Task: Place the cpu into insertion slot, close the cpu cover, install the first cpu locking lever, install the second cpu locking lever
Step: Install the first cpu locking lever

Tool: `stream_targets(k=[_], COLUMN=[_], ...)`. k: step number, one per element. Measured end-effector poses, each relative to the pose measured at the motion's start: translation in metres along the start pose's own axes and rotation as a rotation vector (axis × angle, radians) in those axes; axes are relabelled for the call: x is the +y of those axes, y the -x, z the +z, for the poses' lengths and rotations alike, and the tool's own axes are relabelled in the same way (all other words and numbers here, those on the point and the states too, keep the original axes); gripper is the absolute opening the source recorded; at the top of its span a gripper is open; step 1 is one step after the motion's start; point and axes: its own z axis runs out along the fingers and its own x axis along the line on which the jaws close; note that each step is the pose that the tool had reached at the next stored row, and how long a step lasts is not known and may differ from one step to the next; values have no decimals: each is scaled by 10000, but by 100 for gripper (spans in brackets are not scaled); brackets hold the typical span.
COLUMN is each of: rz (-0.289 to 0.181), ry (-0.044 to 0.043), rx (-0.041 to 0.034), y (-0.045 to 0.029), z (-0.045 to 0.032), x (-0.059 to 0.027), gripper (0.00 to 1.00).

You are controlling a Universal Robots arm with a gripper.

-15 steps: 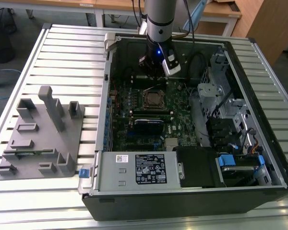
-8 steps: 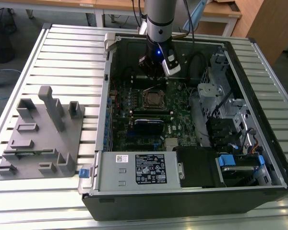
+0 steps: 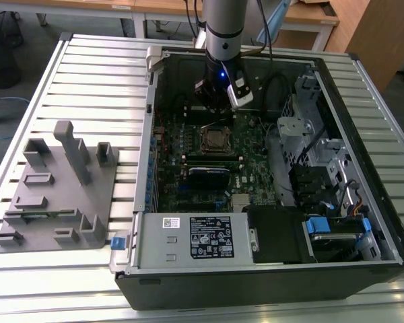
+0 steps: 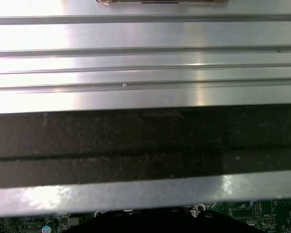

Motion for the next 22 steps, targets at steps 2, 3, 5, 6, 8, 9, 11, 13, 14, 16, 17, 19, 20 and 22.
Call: stream_targets(k=[2,3,5,6,8,9,11,13,14,16,17,19,20,22], rz=[0,0,0,0,0,0,0,0,0,1,1,-1,-1,-1], ry=[2,1,-2,-2,-1,-1,1,1,0,0,-1,0,-1,1], rx=[-1,-1,1,1,0,0,-1,-1,-1,-1,-1,0,0,-2], y=[0,0,0,0,0,-1,-1,-1,-2,-4,-5,-6,-6,-7], z=[4,5,4,4,5,5,7,7,7,8,8,9,10,18], x=[0,0,-1,-1,-1,-1,0,1,1,2,2,3,3,2], gripper=[11,11,11,11,11,11,11,11,11,11,11,11,11,11])
